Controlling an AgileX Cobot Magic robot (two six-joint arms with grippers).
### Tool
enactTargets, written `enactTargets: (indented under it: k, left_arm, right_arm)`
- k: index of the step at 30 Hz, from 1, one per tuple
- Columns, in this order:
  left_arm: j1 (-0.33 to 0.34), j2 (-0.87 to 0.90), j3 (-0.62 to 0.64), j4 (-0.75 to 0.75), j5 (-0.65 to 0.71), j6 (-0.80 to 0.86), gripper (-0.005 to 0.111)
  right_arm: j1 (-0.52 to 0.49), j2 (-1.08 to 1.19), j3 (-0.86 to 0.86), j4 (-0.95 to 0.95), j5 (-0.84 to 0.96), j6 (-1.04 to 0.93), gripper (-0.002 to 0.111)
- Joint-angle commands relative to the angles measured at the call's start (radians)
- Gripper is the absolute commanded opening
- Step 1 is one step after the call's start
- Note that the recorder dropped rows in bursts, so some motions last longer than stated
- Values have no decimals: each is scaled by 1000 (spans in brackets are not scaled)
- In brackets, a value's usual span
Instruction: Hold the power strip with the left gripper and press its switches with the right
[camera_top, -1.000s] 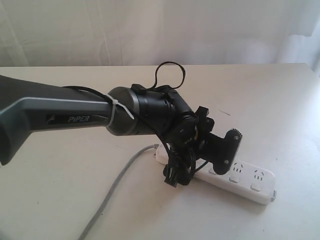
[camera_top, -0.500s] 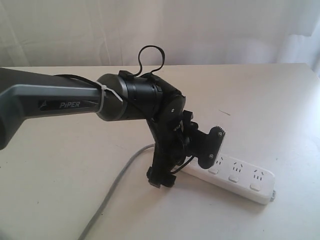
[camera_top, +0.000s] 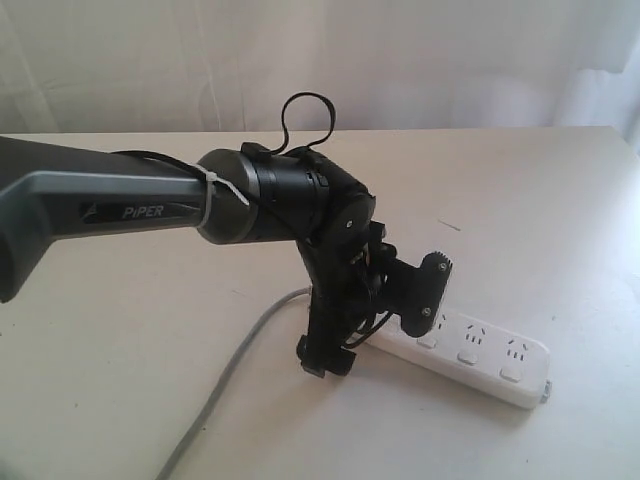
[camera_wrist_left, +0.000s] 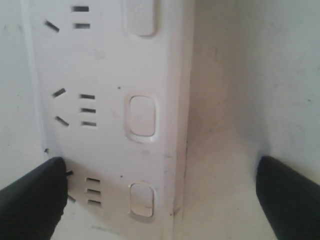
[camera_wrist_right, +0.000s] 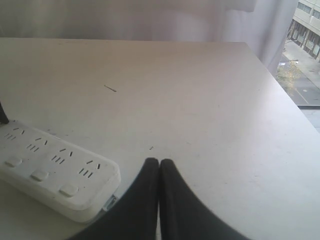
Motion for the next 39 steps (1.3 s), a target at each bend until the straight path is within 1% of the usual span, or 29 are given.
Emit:
enactTargets:
  k: [1,6,9,12,16,18,22,26,32,35,39]
  left_arm:
    - [-1,41,-25,58,146,-75,105]
    - [-1,41,-79,77,106,-67,105]
    - [-1,45,-89,77,73,-69,105]
    - [-1,72,-89,89,71,-66,105]
    - [-1,111,-89,143,58,-62,105]
    - [-1,109,-101,196,50,-71,105]
    - [-1,111,-110,123,44,-45,105]
    - [-1,153,-110,49,66,-16,105]
    - [-1,235,-110,29,137,18,105]
    - [-1,261,-110,27,150,18,105]
    - [-1,280,-110,-26,191,53,105]
  right_arm:
    - [-5,-5,6,-2,-6,0,0]
    - [-5,-5,6,-2,-6,0,0]
    - [-5,-5,6,-2,-6,0,0]
    - [-5,-5,6,-2,-6,0,0]
    - [-5,-5,6,-2,-6,0,0]
    - [-5,-5,6,-2,-8,0,0]
    - [-5,-5,6,-2,-8,0,0]
    - [-5,-5,6,-2,-8,0,0]
    - [-5,-5,6,-2,-8,0,0]
    - [-5,-5,6,-2,-8,0,0]
    - [-5,-5,6,-2,-8,0,0]
